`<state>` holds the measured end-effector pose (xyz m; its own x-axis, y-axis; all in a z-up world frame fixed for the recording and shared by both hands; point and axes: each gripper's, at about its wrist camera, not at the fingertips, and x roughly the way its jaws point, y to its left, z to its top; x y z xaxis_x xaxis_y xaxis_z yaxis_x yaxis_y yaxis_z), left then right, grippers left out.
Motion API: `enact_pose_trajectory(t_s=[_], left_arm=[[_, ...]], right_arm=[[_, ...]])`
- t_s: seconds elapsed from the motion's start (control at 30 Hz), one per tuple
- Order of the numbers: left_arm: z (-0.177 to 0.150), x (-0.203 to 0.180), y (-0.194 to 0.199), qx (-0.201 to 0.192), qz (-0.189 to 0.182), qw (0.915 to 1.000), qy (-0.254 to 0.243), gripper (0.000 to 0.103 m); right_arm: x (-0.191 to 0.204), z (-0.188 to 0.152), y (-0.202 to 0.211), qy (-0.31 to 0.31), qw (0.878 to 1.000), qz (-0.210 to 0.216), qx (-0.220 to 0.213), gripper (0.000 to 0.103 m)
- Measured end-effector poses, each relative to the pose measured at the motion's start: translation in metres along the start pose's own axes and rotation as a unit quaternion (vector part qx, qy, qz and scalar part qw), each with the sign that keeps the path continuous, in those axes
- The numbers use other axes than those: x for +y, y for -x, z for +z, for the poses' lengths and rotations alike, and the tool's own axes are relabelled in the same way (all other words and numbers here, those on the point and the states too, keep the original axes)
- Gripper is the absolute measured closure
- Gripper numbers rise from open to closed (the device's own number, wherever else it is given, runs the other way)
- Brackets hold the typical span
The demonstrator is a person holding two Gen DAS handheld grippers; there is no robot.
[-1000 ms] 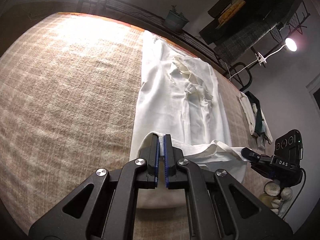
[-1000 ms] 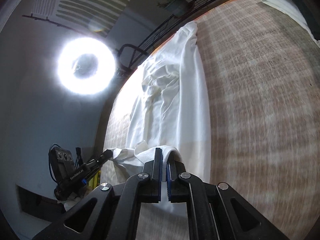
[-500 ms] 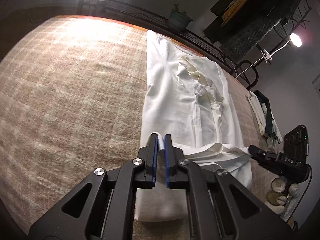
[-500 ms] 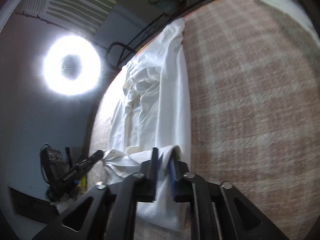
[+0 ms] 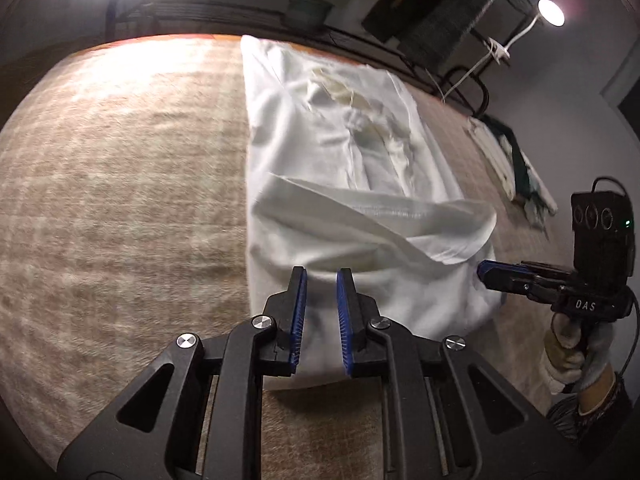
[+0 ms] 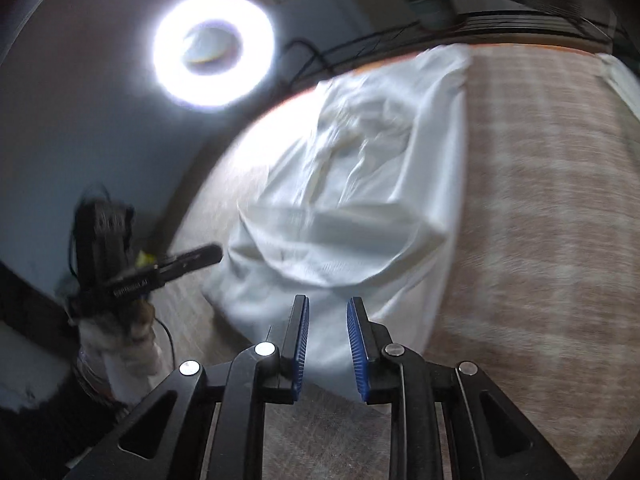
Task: Fold small clothes
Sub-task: 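Lay the hem over the strip's middle and open both tools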
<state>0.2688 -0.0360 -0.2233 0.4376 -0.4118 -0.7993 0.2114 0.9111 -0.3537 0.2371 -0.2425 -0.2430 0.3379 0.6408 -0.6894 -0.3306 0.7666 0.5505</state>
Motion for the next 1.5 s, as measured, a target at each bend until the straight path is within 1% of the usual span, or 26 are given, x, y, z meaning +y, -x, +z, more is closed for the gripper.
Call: enact_pose_trajectory(t_s=[0.1,0.2,0.3,0.37,0.43,0.47,0.5,0.53,0.67,0.8,0.83,0.87,0.9,0.93,0.97,1.0,1.03,1.1,1.2,1.27,1.3,1.33,1.37,1.4,1.43,1.5], left_arm=[[0.006,-0.007,-0.015,0.008,-0.004,1.0,-0.002,0.09],[0.014,-0.01,-0.021,-0.006,0.0,1.0,0.0,0.09],[0.021,-0.006,-0.019,-0.032,0.02,0.9992,0.011,0.09],[0.024,0.0,-0.015,-0.045,0.04,0.9981,0.017,0.09],[0.024,0.007,-0.01,-0.053,0.05,0.9971,0.02,0.087],[0.024,0.01,-0.008,-0.057,0.058,0.9965,0.018,0.083],[0.023,0.015,-0.006,-0.062,0.067,0.9957,0.019,0.068],[0.023,0.019,-0.005,-0.067,0.068,0.9951,0.023,0.059],[0.027,0.028,-0.005,-0.074,0.065,0.9945,0.036,0.059],[0.031,0.019,-0.007,-0.082,0.062,0.9947,0.01,0.059],[0.032,0.016,-0.008,-0.083,0.061,0.9947,0.0,0.065],[0.033,0.013,-0.01,-0.081,0.061,0.9948,-0.007,0.07],[0.033,0.012,-0.012,-0.078,0.062,0.9949,-0.011,0.086],[0.034,0.012,-0.014,-0.074,0.06,0.9953,-0.011,0.096],[0.034,0.013,-0.016,-0.071,0.059,0.9956,-0.01,0.098],[0.034,0.015,-0.017,-0.072,0.059,0.9957,-0.005,0.1],[0.034,0.018,-0.017,-0.072,0.058,0.9957,0.004,0.102],[0.036,0.026,-0.015,-0.08,0.062,0.9944,0.031,0.102],[0.039,0.047,-0.013,-0.089,0.065,0.9905,0.082,0.102],[0.04,0.055,-0.007,-0.099,0.053,0.9883,0.104,0.099],[0.041,0.055,-0.005,-0.096,0.047,0.9888,0.104,0.094],[0.042,0.053,-0.002,-0.096,0.046,0.9897,0.097,0.09],[0.042,0.049,0.001,-0.098,0.05,0.99,0.088,0.089],[0.042,0.047,0.004,-0.101,0.053,0.99,0.083,0.089],[0.042,0.043,0.006,-0.103,0.051,0.9904,0.077,0.089],[0.041,0.038,0.008,-0.098,0.05,0.9916,0.068,0.089]], right_arm=[[0.007,0.001,-0.015,0.023,0.999,-0.018,0.015,0.082],[0.009,0.011,-0.024,0.024,0.999,-0.034,0.007,0.082],[0.002,0.025,-0.017,0.015,0.995,-0.087,-0.044,0.078],[-0.005,0.032,-0.007,0.005,0.991,-0.114,-0.075,0.071],[-0.013,0.036,0.004,-0.006,0.988,-0.123,-0.09,0.066],[-0.015,0.035,0.01,-0.009,0.988,-0.124,-0.092,0.064],[-0.018,0.035,0.013,-0.011,0.988,-0.119,-0.092,0.059],[-0.021,0.033,0.017,-0.011,0.99,-0.109,-0.091,0.053],[-0.029,0.032,0.013,-0.017,0.991,-0.099,-0.085,0.05],[-0.035,0.029,0.014,-0.034,0.993,-0.084,-0.081,0.05],[-0.036,0.029,0.015,-0.036,0.993,-0.077,-0.08,0.05],[-0.036,0.029,0.016,-0.034,0.993,-0.074,-0.079,0.051],[-0.035,0.03,0.014,-0.029,0.994,-0.073,-0.078,0.052],[-0.034,0.03,0.012,-0.023,0.994,-0.075,-0.075,0.054],[-0.033,0.03,0.01,-0.018,0.994,-0.078,-0.073,0.055],[-0.032,0.031,0.007,-0.015,0.994,-0.079,-0.071,0.065],[-0.032,0.032,0.002,-0.015,0.994,-0.081,-0.065,0.08],[-0.032,0.034,-0.004,-0.016,0.994,-0.094,-0.059,0.099],[-0.043,0.038,0.0,-0.056,0.989,-0.115,-0.073,0.1],[-0.051,0.039,0.01,-0.078,0.987,-0.109,-0.086,0.096],[-0.052,0.039,0.015,-0.079,0.988,-0.104,-0.088,0.095],[-0.05,0.038,0.02,-0.077,0.988,-0.099,-0.089,0.09],[-0.048,0.037,0.024,-0.073,0.989,-0.09,-0.087,0.083],[-0.046,0.034,0.028,-0.069,0.992,-0.073,-0.082,0.063],[-0.042,0.031,0.032,-0.063,0.994,-0.054,-0.075,0.054],[-0.035,0.022,0.038,-0.051,0.996,-0.041,-0.066,0.055]])
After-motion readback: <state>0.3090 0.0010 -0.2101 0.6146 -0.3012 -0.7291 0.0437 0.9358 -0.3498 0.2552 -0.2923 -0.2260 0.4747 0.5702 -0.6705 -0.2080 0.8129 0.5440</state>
